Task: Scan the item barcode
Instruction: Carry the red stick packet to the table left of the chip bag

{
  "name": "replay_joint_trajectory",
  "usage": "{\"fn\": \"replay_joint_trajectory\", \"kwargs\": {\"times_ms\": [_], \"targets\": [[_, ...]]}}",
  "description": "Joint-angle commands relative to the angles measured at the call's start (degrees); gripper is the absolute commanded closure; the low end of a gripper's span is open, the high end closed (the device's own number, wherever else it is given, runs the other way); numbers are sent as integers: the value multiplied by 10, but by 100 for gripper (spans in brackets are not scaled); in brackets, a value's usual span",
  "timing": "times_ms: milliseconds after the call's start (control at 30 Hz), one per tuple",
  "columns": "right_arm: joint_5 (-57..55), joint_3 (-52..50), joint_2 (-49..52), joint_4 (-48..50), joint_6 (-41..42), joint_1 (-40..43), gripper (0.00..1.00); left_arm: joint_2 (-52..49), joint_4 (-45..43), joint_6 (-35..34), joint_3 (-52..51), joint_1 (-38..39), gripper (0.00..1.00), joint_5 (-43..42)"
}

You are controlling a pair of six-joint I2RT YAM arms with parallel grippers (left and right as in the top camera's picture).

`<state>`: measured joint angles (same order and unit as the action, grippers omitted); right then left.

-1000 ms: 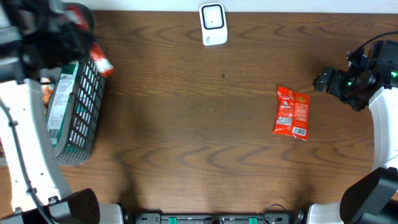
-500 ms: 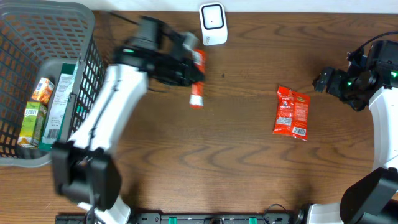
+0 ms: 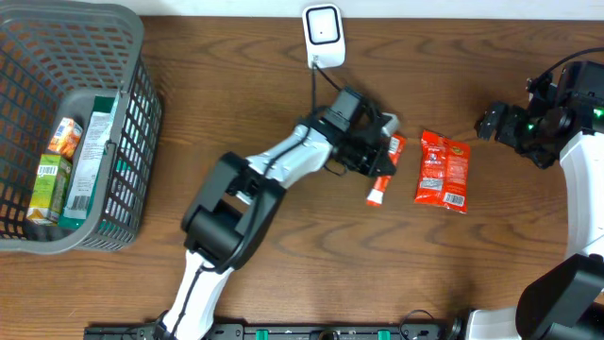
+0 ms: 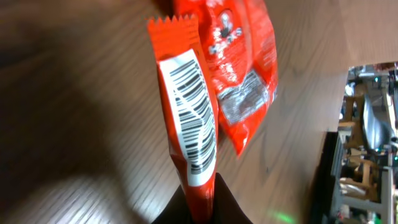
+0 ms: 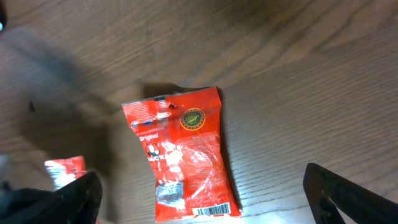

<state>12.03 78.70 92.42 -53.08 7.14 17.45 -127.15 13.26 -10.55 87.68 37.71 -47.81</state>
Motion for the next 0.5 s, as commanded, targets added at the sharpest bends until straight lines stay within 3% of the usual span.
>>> {"fn": "replay_joint_trajectory", "kwargs": {"times_ms": [0, 200, 467], "targets": [[3, 6, 2, -1, -5, 3, 1, 0, -12, -5, 3, 13, 92, 47], [3, 6, 2, -1, -5, 3, 1, -3, -10, -5, 3, 47, 92, 166], [3, 6, 2, -1, -5, 3, 1, -17, -10, -5, 3, 61, 92, 172]]}}
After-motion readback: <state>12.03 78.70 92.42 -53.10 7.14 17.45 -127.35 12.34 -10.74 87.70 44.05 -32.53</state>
